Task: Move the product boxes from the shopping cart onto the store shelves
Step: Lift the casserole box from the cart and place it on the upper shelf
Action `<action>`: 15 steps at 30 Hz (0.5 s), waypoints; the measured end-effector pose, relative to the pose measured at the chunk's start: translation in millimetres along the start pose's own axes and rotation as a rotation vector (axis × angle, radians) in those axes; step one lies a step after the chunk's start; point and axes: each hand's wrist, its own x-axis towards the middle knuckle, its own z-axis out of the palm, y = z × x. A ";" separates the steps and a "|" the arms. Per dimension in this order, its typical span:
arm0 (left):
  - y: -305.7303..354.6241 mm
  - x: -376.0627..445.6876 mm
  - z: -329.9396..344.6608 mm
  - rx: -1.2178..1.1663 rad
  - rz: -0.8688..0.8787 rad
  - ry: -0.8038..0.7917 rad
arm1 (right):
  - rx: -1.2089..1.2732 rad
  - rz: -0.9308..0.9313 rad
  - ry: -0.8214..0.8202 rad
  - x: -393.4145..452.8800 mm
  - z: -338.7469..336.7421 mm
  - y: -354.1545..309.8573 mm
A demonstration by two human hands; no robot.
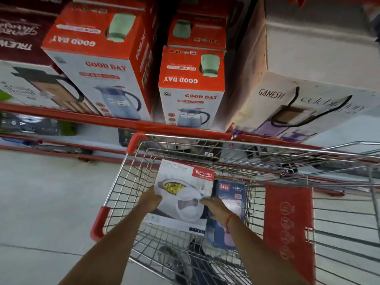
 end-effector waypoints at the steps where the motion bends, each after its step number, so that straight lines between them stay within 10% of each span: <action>1: 2.6 -2.6 1.4 0.022 -0.009 0.018 | 0.034 0.007 -0.018 -0.8 1.4 -1.9; 15: 1.8 -97.1 -22.7 -0.166 0.111 0.257 | 0.073 -0.397 0.215 -111.2 -12.6 -12.3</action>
